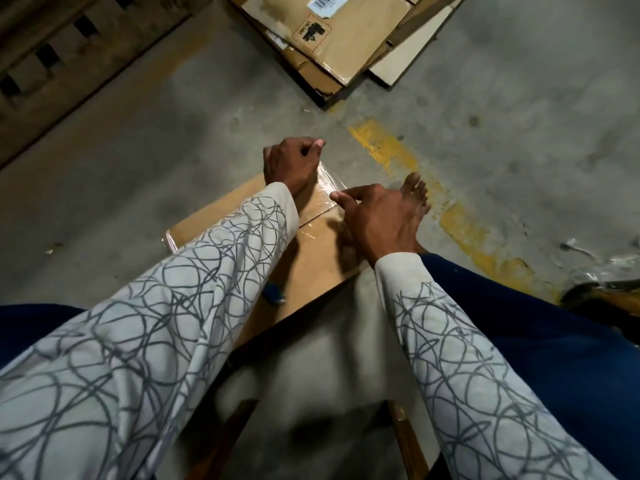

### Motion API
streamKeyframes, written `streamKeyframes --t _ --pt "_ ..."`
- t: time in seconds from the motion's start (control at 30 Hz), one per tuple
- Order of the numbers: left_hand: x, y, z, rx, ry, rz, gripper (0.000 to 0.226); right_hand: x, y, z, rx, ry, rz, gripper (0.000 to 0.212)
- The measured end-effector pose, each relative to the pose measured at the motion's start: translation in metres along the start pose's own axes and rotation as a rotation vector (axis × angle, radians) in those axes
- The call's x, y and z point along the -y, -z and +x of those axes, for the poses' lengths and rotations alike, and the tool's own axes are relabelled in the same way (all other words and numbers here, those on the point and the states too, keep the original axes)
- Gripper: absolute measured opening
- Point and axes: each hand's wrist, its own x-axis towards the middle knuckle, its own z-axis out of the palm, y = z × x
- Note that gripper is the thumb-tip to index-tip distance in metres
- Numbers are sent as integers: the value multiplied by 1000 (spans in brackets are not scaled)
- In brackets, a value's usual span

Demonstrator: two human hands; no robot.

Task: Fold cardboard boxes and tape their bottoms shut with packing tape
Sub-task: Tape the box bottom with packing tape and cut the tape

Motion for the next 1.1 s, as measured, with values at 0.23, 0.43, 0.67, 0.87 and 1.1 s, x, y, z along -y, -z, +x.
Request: streamKeyframes --t 0.23,0.43,0.67,0.87,1.1 --pt "3 -1 3 6 -13 23 38 -11 0 -4 25 27 -25 44" --pt "-6 3 -10 32 6 -9 34 -37 -12 -11 48 -15 67 49" --pt "-3 -9 -15 -3 93 -35 38 -66 -29 -33 15 -103 129 50" --pt "-3 -14 -24 57 48 -11 37 -88 -38 -49 43 -311 172 52" --pt "-13 -8 -36 43 43 -9 33 -87 -51 -49 50 -376 115 63"
